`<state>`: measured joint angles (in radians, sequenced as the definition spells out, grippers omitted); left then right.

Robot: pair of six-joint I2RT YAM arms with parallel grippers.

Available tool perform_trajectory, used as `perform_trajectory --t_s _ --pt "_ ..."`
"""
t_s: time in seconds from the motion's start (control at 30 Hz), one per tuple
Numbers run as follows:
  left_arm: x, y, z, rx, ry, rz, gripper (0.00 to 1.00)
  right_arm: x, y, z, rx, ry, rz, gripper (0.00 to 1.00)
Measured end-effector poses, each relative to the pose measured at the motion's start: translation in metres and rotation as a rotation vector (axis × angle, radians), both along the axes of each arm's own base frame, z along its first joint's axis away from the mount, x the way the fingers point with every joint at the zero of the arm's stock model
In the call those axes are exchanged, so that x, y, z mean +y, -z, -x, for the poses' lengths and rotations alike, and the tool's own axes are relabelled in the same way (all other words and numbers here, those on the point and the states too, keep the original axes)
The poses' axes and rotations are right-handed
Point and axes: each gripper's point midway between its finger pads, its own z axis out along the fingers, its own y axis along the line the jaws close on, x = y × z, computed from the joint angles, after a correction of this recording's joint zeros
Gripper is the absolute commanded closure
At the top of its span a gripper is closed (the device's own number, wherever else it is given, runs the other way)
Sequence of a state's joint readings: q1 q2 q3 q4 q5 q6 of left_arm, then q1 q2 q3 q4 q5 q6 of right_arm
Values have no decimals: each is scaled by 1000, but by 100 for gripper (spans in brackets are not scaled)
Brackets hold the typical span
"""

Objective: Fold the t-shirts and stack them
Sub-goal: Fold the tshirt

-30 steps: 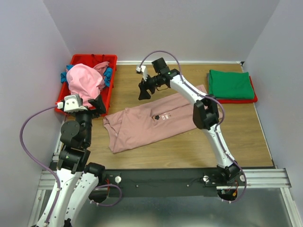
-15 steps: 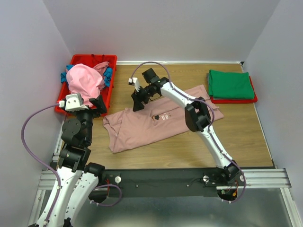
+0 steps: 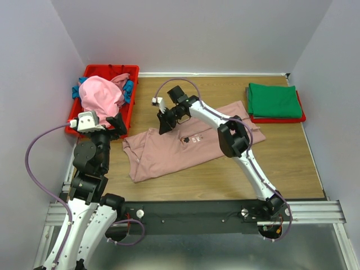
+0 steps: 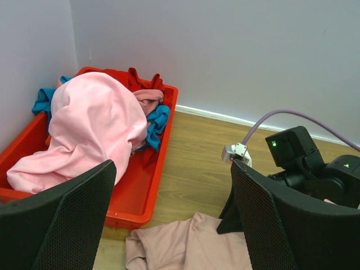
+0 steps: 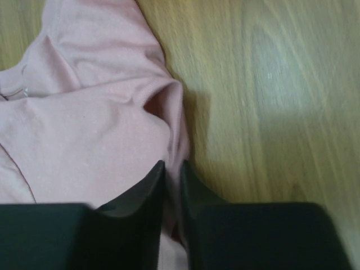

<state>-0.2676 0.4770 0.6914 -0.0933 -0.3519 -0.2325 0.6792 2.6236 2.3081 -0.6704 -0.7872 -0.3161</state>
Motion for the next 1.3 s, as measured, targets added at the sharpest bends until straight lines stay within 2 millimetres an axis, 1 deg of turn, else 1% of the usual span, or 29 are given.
perform_trajectory --t_s 0.03,0.07,0.13,0.3,0.37,0.47,0.5,0.53,0.6,0.67,0.73,0.77,0.9,1.0,1.03,1.07,1.1,1.13,1.17,1.23,1.27,1.3 --pt "0 0 0 0 0 0 10 -1 3 2 11 2 5 88" --pt "0 0 0 0 0 0 10 -2 5 3 17 1 6 97" --pt "0 0 0 0 0 0 10 -3 5 3 20 4 6 100" --pt "0 0 0 0 0 0 10 -13 5 -6 26 48 25 100" --pt "0 0 0 0 0 0 10 -21 6 -16 24 81 37 100" --pt "0 0 0 0 0 0 10 -44 5 -39 24 169 62 100" --pt "0 0 0 0 0 0 10 -48 5 -44 23 190 68 100" --pt "0 0 0 0 0 0 10 -61 5 -59 18 240 78 100" --pt "0 0 0 0 0 0 10 -80 5 -81 18 333 95 100" --pt "0 0 0 0 0 0 10 -92 4 -97 17 406 104 100" --pt "0 0 0 0 0 0 10 -107 2 -120 -2 515 119 99" --pt "0 0 0 0 0 0 10 -113 -1 -135 -25 571 123 100" --pt "0 0 0 1 0 0 10 -127 -14 -185 -123 783 114 100" --pt "0 1 -1 4 0 -1 10 -133 -24 -219 -208 932 87 100" --pt "0 1 -1 6 0 -2 10 -137 -27 -231 -238 989 78 99" --pt "-1 2 -2 8 0 -2 10 -141 -29 -239 -263 1034 76 87" --pt "-1 3 -3 11 0 -3 10 -145 -31 -252 -305 1097 66 74" --pt "-1 4 -3 14 0 -4 10 -148 -31 -259 -326 1136 62 70" --pt "-1 4 -4 18 0 -5 10 -151 -31 -264 -344 1159 58 59" --pt "-2 6 -6 25 0 -7 10 -155 -30 -272 -360 1201 53 52" --pt "-2 7 -6 28 0 -8 10 -158 -31 -274 -367 1210 52 46" --pt "-2 8 -7 32 0 -9 10 -158 -33 -276 -368 1215 47 44"
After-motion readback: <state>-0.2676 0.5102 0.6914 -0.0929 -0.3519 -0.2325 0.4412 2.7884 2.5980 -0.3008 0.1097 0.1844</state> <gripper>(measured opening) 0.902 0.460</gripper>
